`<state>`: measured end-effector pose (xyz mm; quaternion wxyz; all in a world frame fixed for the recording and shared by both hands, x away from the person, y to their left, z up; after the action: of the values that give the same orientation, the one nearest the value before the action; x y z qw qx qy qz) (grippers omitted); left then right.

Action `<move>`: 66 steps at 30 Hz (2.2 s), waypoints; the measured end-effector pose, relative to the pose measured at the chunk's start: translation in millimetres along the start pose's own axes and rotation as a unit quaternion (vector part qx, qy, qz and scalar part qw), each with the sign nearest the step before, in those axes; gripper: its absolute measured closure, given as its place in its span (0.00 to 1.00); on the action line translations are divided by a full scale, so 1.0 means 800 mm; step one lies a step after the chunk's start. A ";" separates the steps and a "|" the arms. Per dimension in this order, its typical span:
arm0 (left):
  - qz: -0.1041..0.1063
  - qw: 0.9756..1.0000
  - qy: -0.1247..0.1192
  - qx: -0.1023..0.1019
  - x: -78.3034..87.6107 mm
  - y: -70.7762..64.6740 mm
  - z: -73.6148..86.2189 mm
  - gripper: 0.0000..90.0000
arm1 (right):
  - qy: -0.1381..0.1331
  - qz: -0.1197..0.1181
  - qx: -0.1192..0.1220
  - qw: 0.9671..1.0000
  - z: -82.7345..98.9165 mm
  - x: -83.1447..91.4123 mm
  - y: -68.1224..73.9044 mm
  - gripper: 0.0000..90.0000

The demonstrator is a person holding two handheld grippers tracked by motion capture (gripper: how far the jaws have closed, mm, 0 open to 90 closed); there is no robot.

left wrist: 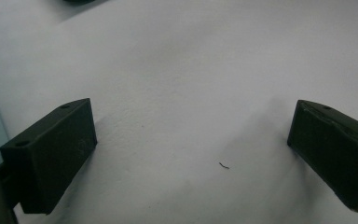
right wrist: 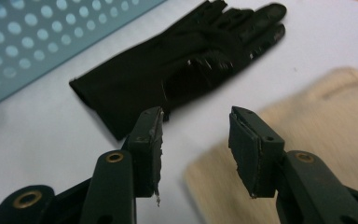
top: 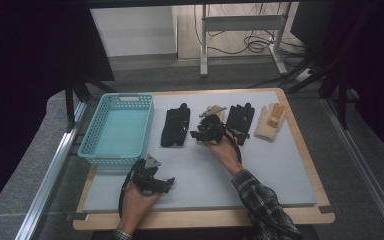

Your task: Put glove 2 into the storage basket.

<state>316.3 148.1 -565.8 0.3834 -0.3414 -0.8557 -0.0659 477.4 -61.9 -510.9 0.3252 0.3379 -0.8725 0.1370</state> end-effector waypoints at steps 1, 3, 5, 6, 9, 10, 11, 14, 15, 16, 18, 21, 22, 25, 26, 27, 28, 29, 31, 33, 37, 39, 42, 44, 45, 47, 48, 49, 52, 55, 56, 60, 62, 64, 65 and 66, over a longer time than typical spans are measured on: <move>0.000 1.000 0.000 0.000 0.000 0.000 0.000 0.01 | 0.000 0.001 0.001 1.000 -0.004 -0.004 0.002 0.57; 0.000 1.000 0.001 0.000 0.000 0.000 0.000 0.01 | 0.001 0.005 -0.001 1.000 -0.011 -0.013 0.005 0.51; -0.001 1.000 0.000 0.000 0.000 0.000 0.000 0.01 | 0.002 0.010 0.000 1.000 -0.018 -0.022 0.008 0.46; 0.000 1.000 0.001 0.000 0.000 0.000 0.000 0.01 | 0.003 0.013 0.002 1.000 -0.020 -0.027 0.009 0.44; 0.000 1.000 0.000 0.000 0.000 0.000 0.000 0.01 | 0.004 0.021 0.000 1.000 -0.030 -0.041 0.015 0.37; 0.000 1.000 0.000 0.000 0.000 0.000 0.000 0.01 | 0.003 0.023 -0.001 1.000 -0.032 -0.045 0.016 0.35; 0.000 1.000 0.000 0.000 0.000 0.000 0.000 0.01 | 0.004 0.024 -0.003 1.000 -0.035 -0.049 0.018 0.34; 0.000 1.000 0.000 0.000 0.000 0.000 0.000 0.01 | 0.011 0.044 0.000 0.999 -0.041 -0.064 0.022 0.32; 0.000 1.000 0.000 0.000 0.000 0.000 0.000 0.01 | 0.016 0.050 -0.001 0.999 -0.042 -0.069 0.024 0.31; 0.000 1.000 0.000 0.000 0.000 0.000 0.000 0.01 | 0.023 0.058 0.001 0.998 -0.042 -0.076 0.024 0.31; 0.000 1.000 0.000 0.000 0.000 0.000 0.000 0.01 | 0.033 0.067 0.003 0.997 -0.042 -0.085 0.023 0.32; 0.000 1.000 0.000 0.000 0.000 0.000 0.000 0.01 | 0.060 0.082 0.021 0.995 -0.038 -0.100 0.025 0.33; 0.000 1.000 0.000 0.000 0.000 0.000 0.000 0.01 | 0.059 0.080 0.016 0.995 -0.037 -0.102 0.025 0.37; 0.000 1.000 0.000 0.000 0.000 0.000 0.000 0.01 | 0.067 0.057 -0.007 0.996 -0.037 -0.102 0.022 0.49; 0.000 1.000 0.000 0.000 0.000 0.000 0.000 0.01 | 0.069 0.053 -0.011 0.996 -0.037 -0.100 0.022 0.56; 0.000 1.000 0.000 0.000 0.000 0.000 0.000 0.01 | 0.072 0.046 -0.013 0.996 -0.036 -0.099 0.022 0.69; 0.000 1.000 0.000 0.000 0.000 0.000 0.000 0.01 | 0.074 0.039 -0.013 0.996 -0.036 -0.098 0.021 0.78; 0.000 1.000 0.000 0.000 0.000 0.000 0.000 0.01 | 0.074 0.035 -0.015 0.997 -0.036 -0.097 0.021 0.84; 0.000 1.000 0.000 0.000 0.000 0.000 0.000 0.01 | 0.075 0.025 -0.023 0.997 -0.036 -0.095 0.019 0.90; 0.000 1.000 0.000 0.000 0.000 0.000 0.000 0.01 | 0.073 0.029 -0.016 0.997 -0.038 -0.090 0.020 0.91; 0.000 1.000 0.000 0.000 0.000 0.000 0.000 0.01 | 0.051 0.025 -0.008 0.998 -0.047 -0.072 0.024 0.92; 0.000 1.000 0.000 0.000 0.000 0.000 0.000 0.01 | 0.042 0.021 -0.006 0.999 -0.052 -0.059 0.025 0.92; 0.000 1.000 0.001 0.000 0.000 0.000 0.000 0.01 | 0.026 0.009 -0.004 1.000 -0.057 -0.035 0.028 0.92; 0.000 1.000 0.001 0.000 0.000 0.000 0.000 0.01 | 0.017 0.001 -0.004 1.000 -0.058 -0.022 0.028 0.92; 0.000 1.000 0.001 0.000 0.000 0.000 0.000 0.01 | 0.014 -0.001 -0.006 1.000 -0.058 -0.013 0.029 0.92; -0.001 1.000 0.001 -0.001 0.000 0.000 0.000 0.01 | 0.005 -0.011 -0.005 1.000 -0.057 0.003 0.029 0.92; -0.001 1.000 0.000 -0.001 0.000 0.000 0.000 0.01 | 0.001 -0.017 -0.008 1.000 -0.056 0.013 0.030 0.92; 0.000 1.000 0.000 -0.001 0.000 0.000 0.000 0.01 | -0.002 -0.021 -0.009 1.000 -0.054 0.019 0.030 0.92; 0.000 1.000 0.000 -0.001 0.000 0.000 0.000 0.01 | -0.008 -0.032 -0.012 0.999 -0.045 0.043 0.032 0.91; 0.000 1.000 -0.001 0.001 0.000 0.000 0.000 0.01 | -0.014 -0.044 -0.010 0.999 -0.029 0.064 0.036 0.91; 0.000 1.000 -0.001 0.001 0.000 0.000 0.000 0.01 | -0.014 -0.049 -0.009 0.999 -0.016 0.076 0.037 0.91; 0.000 1.000 0.001 -0.001 0.000 0.000 0.000 0.01 | -0.014 -0.055 -0.014 0.998 0.006 0.093 0.040 0.91; -0.001 1.000 0.000 0.001 0.000 0.000 0.000 0.01 | -0.016 -0.058 -0.020 0.998 0.023 0.107 0.040 0.91; -0.001 1.000 0.001 -0.001 0.000 0.000 0.000 0.01 | -0.015 -0.058 -0.023 0.998 0.037 0.117 0.041 0.91; -0.001 1.000 -0.001 0.001 0.000 0.000 0.000 0.01 | -0.015 -0.058 -0.023 0.998 0.046 0.124 0.042 0.91; -0.001 1.000 -0.001 0.001 0.000 0.000 0.000 0.01 | -0.015 -0.058 -0.025 0.998 0.058 0.131 0.042 0.91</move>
<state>316.3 147.9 -565.8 0.3825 -0.3402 -0.8566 -0.0651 373.8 -110.8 -477.0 0.3275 0.3814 -0.8597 0.0909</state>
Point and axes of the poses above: each handheld gripper's, and its own axes: x roughly backward along the jaws, z roughly out of its underside, y roughly to its left, the point moved 2 cm from there along -x, roughly forward along the jaws, and after that the axes turned 8 degrees about z, right-handed, at the moved point
